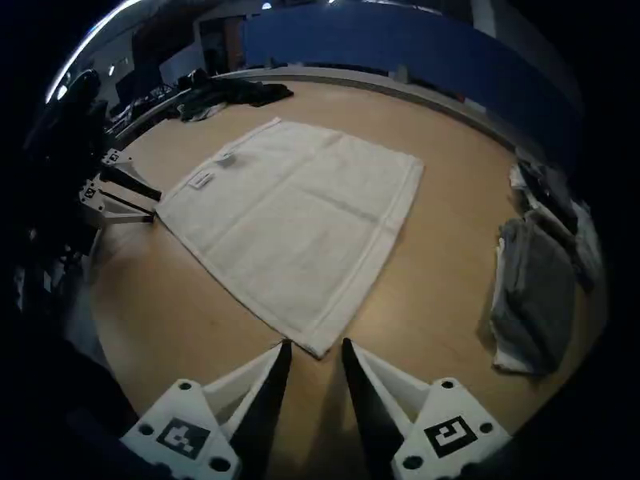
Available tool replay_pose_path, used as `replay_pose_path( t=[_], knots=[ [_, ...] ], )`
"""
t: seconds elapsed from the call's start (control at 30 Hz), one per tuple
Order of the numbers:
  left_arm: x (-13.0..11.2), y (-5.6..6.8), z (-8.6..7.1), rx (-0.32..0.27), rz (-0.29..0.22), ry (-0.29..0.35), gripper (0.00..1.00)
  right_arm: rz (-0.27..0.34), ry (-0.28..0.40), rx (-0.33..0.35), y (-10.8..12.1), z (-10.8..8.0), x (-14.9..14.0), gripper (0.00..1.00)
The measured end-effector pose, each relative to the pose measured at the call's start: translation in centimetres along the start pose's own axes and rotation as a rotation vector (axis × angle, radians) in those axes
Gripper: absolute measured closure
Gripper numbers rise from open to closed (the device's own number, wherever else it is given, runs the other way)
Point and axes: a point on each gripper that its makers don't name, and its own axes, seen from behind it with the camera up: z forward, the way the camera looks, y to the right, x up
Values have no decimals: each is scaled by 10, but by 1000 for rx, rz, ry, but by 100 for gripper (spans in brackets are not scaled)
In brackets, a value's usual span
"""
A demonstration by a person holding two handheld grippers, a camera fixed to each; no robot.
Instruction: Fold towel
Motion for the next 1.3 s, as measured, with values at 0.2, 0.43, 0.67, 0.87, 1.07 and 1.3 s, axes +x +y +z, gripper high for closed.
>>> replay_pose_path(
  t=[0.2,0.43,0.67,0.87,1.07,1.3],
  knots=[
    [0,3,1,7,27,2,74,17,-4,-3,3,0,0,66],
    [-1,5,0,6,32,-1,80,19,-3,-6,4,-1,1,71],
    [-1,6,1,-1,35,-10,82,-5,-8,-11,1,-1,1,78],
    [-1,4,1,5,25,-8,89,14,-12,32,-4,0,0,89],
    [0,3,0,7,32,-6,94,17,-9,34,-4,-2,1,93],
    [1,0,-4,1,30,-17,95,9,-8,24,-3,-5,2,95]
  ],
)
